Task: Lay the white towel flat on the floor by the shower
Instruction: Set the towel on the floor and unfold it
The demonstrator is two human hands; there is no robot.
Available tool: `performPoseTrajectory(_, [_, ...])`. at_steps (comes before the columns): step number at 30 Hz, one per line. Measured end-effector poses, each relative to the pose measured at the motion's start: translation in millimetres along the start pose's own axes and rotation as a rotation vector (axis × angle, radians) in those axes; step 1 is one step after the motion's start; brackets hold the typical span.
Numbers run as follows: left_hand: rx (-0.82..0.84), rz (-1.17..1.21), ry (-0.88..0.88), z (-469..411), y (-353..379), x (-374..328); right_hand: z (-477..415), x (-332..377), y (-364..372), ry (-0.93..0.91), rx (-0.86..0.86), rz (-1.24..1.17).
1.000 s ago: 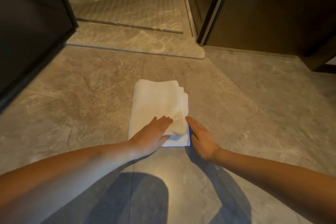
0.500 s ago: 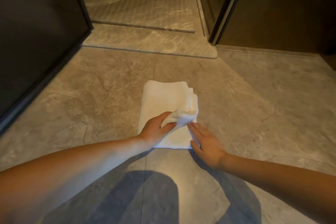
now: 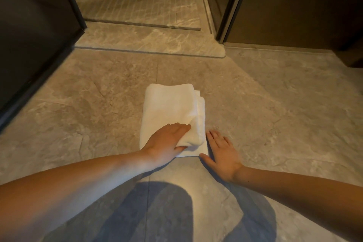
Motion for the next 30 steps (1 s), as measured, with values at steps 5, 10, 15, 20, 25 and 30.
performPoseTrajectory(5, [0.05, -0.283, 0.144, -12, 8, -17, 0, -22, 0, 0.003, -0.052, 0.01])
performPoseTrajectory(10, [0.18, -0.35, 0.092, -18, 27, -23, -2, -29, 2, 0.092, -0.051, -0.056])
performPoseTrajectory(15, [0.159, -0.283, 0.071, -14, 29, -22, -6, -12, 13, 0.18, -0.061, 0.005])
performPoseTrajectory(20, [0.097, -0.05, 0.054, -10, 20, -20, -8, -15, 18, 0.179, -0.078, 0.054])
performPoseTrajectory(25, [-0.202, 0.602, -0.154, -6, -25, -3, -11, -17, 21, 0.187, -0.068, 0.073])
performPoseTrajectory(30, [-0.455, 0.812, -0.236, 10, -77, 21, -11, -15, 23, 0.187, -0.041, 0.088])
Point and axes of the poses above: each hand's wrist, its own z-axis away from the middle knuckle, its own y-axis out of the palm, x = y × z, the point moved 7 cm from there along -z, towards the middle knuckle, and after that the axes turned 4 degrees about y, right-handed, at the moved point
